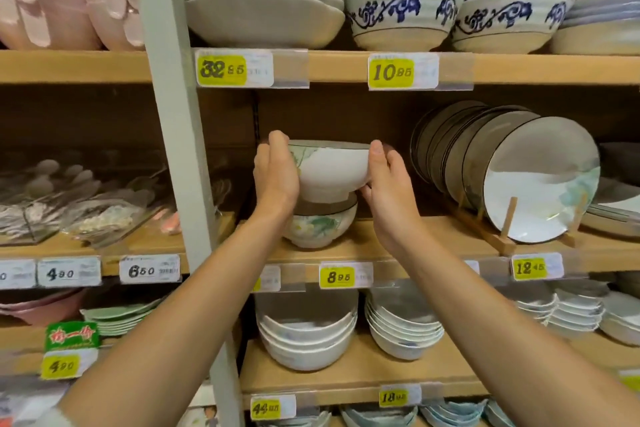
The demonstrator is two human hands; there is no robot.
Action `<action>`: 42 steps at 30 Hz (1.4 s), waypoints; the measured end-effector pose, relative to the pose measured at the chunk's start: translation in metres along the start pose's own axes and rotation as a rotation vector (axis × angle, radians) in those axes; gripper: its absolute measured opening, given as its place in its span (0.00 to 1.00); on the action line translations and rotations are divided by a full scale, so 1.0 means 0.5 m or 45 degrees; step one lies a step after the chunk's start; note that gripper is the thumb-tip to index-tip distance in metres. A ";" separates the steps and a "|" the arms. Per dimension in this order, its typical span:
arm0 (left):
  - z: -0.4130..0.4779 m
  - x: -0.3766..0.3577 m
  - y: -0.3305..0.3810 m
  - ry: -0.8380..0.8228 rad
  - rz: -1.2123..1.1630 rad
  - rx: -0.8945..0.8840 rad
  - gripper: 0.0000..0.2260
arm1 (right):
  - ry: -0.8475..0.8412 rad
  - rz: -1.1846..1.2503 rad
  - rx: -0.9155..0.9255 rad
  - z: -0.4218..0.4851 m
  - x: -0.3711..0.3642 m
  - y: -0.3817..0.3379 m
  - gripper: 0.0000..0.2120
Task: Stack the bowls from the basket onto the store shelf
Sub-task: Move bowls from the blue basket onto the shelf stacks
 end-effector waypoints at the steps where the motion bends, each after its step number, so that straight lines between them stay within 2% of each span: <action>1: 0.005 -0.001 -0.004 0.008 0.034 0.002 0.20 | 0.004 0.008 -0.048 0.011 -0.002 0.012 0.45; 5: 0.006 -0.006 0.008 -0.016 0.149 -0.110 0.23 | -0.043 0.072 -0.264 0.048 -0.024 0.049 0.27; 7: 0.007 -0.013 0.023 -0.028 0.196 -0.159 0.25 | -0.089 0.096 -0.307 0.057 -0.039 0.045 0.25; 10: 0.007 -0.024 0.017 -0.091 0.188 -0.078 0.30 | -0.111 0.075 -0.338 0.068 -0.049 0.042 0.26; 13: 0.006 -0.020 -0.005 -0.113 0.174 0.010 0.34 | -0.065 0.172 -0.391 0.080 -0.041 0.047 0.10; 15: 0.010 -0.008 -0.022 -0.103 0.194 0.071 0.36 | -0.001 0.243 -0.458 0.083 -0.034 0.051 0.07; 16: 0.015 0.000 -0.030 -0.100 0.198 0.089 0.32 | 0.028 0.265 -0.478 0.086 -0.031 0.051 0.05; 18: 0.021 0.011 -0.040 -0.089 0.178 0.110 0.19 | 0.033 0.296 -0.513 0.089 -0.035 0.052 0.05; 19: 0.023 0.012 -0.042 -0.080 0.184 0.118 0.17 | 0.021 0.313 -0.530 0.090 -0.040 0.053 0.06; 21: 0.025 0.014 -0.040 -0.061 0.211 0.112 0.20 | 0.017 0.353 -0.575 0.085 -0.052 0.059 0.07; 24: 0.025 0.010 -0.032 0.006 0.185 0.113 0.31 | 0.045 0.394 -0.617 0.080 -0.062 0.070 0.06; 25: 0.028 0.016 -0.025 0.073 0.219 0.062 0.30 | 0.064 0.390 -0.614 0.083 -0.063 0.071 0.04; 29: 0.026 0.041 0.011 0.309 0.411 -0.226 0.16 | 0.129 0.233 -0.560 0.103 -0.053 0.068 0.04; 32: 0.031 0.039 -0.002 0.293 0.514 -0.240 0.16 | 0.045 0.051 -0.429 0.122 -0.048 0.061 0.09; 36: 0.024 0.034 -0.025 0.217 0.573 -0.187 0.21 | 0.170 0.010 -0.623 0.129 -0.030 0.092 0.10; 39: 0.024 0.039 -0.043 0.184 0.603 -0.147 0.23 | 0.170 0.014 -0.659 0.128 -0.035 0.104 0.08; 42: 0.021 0.039 -0.059 0.143 0.594 -0.138 0.18 | 0.130 0.000 -0.635 0.129 -0.039 0.110 0.11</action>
Point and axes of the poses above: each hand's wrist, its own z-axis towards the middle knuckle, its own x-axis out of the back of the hand, y = z × x, the point moved 10 cm from there along z, towards the middle knuckle, and after that the axes turned 4 degrees about y, right-handed, at the moved point
